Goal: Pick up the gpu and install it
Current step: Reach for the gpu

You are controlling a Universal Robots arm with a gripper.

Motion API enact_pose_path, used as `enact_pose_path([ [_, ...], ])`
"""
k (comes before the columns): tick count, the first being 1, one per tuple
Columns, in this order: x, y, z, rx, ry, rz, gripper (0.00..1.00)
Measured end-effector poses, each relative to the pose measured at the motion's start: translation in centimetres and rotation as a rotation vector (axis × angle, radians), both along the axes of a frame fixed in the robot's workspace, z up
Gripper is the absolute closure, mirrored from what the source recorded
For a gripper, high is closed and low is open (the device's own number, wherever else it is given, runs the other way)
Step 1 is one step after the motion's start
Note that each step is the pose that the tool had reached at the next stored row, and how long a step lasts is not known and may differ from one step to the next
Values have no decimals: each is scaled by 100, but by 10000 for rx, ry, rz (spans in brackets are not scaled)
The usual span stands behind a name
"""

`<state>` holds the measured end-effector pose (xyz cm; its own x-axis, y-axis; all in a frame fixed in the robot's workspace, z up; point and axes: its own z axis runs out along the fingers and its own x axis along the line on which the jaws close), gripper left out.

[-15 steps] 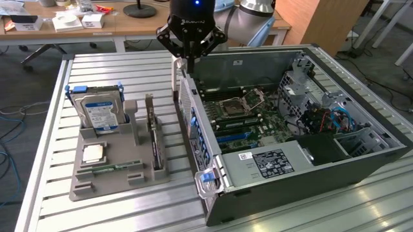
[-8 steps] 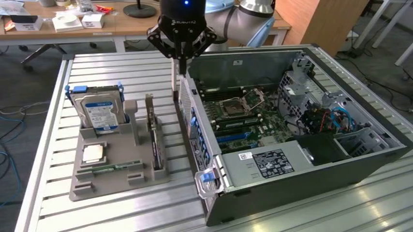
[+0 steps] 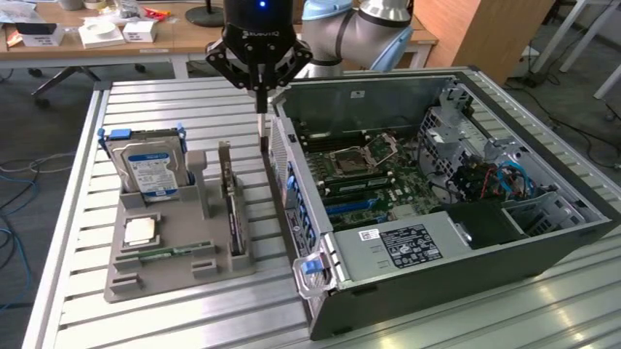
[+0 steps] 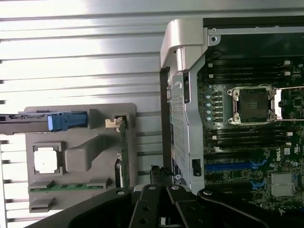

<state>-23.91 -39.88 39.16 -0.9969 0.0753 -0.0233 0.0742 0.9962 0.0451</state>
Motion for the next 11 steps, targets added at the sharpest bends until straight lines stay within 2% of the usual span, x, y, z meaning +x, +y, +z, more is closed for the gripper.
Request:
enact_pose_path([
  [11, -177, 0, -5, 0, 0, 0, 90],
])
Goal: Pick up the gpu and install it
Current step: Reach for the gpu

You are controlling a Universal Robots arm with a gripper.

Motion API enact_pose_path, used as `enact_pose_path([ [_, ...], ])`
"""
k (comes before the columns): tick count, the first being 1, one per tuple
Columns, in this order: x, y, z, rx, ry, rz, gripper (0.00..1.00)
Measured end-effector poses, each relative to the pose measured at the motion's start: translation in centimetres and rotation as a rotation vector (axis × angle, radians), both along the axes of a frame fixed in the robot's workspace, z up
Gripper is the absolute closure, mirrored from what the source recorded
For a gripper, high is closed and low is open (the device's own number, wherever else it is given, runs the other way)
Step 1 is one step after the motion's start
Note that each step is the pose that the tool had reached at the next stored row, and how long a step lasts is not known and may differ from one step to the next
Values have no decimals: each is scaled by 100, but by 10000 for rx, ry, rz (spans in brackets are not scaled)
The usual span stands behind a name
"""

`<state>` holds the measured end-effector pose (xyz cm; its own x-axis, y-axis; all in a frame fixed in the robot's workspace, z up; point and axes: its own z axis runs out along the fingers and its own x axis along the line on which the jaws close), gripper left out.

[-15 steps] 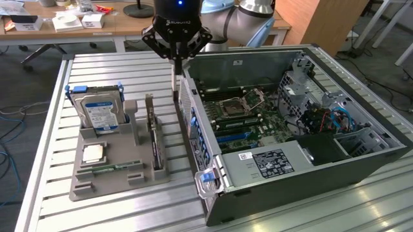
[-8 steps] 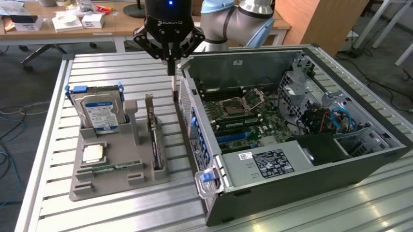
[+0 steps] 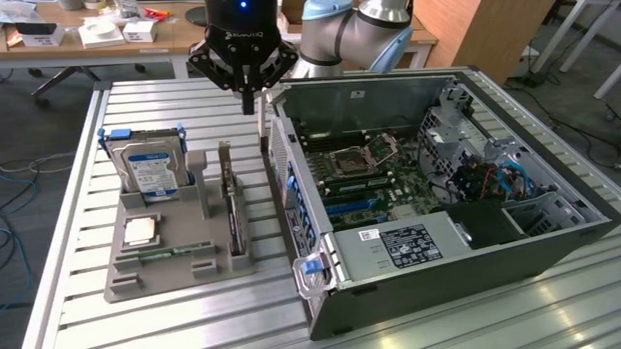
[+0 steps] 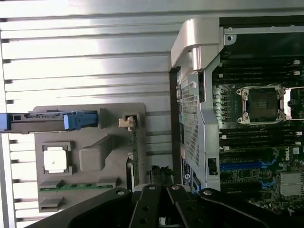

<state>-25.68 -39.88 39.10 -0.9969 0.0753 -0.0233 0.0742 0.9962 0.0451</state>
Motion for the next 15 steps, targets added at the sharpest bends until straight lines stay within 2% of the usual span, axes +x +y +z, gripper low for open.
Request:
enact_pose_path([
  [15, -246, 0, -2, -1, 0, -1, 90],
])
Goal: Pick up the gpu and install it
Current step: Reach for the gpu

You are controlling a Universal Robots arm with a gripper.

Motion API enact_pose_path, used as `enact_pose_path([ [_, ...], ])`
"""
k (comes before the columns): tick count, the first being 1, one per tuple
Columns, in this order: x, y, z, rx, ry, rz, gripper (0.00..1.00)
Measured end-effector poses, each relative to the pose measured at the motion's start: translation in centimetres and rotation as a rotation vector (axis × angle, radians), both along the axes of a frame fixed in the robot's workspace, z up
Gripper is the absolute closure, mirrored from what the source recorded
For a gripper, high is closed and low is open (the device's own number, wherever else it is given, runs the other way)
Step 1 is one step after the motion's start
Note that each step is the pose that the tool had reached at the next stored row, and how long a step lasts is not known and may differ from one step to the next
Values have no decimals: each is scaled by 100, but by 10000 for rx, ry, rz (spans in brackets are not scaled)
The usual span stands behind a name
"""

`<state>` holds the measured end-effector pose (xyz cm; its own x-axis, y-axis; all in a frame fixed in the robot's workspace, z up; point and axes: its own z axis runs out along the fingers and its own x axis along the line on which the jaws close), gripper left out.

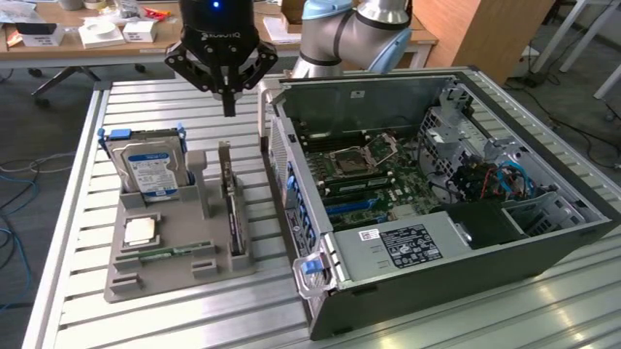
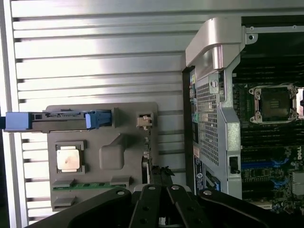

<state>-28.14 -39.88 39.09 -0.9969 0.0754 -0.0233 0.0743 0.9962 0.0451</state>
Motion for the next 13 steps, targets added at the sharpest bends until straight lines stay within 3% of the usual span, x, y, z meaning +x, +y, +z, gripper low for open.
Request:
enact_pose_path([
  [13, -4, -10, 0, 0, 1, 2, 90],
])
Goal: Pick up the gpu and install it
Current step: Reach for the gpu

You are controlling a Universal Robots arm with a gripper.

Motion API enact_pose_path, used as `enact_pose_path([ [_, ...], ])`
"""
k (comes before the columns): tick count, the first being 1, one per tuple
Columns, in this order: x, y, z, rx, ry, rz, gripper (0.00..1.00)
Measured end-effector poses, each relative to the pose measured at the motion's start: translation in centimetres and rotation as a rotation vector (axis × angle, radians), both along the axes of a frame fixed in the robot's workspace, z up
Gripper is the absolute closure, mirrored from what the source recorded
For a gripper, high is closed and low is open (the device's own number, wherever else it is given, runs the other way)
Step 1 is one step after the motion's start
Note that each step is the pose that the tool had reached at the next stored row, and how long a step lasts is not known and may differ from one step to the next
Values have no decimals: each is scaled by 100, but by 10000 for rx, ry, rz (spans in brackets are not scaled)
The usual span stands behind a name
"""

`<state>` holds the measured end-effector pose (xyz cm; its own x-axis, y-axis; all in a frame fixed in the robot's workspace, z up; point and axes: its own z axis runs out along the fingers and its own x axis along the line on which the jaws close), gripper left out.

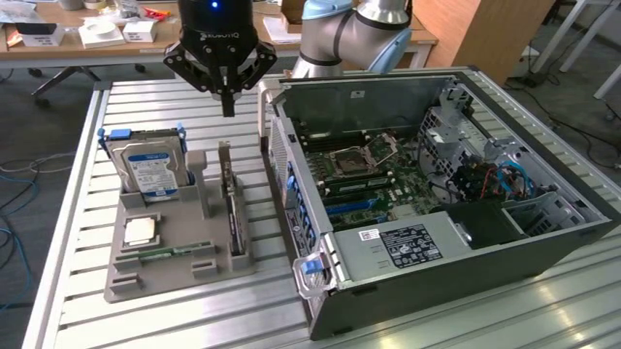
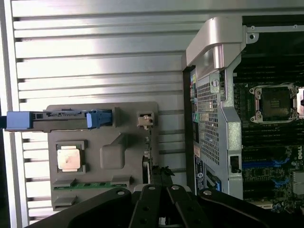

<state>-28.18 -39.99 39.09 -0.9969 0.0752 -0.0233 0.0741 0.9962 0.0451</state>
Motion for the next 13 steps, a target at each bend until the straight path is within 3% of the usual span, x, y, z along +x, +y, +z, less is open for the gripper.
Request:
enact_pose_path([
  [10, -45, -92, 0, -1, 1, 0, 90],
  [13, -48, -142, 0, 0, 0, -1, 90],
])
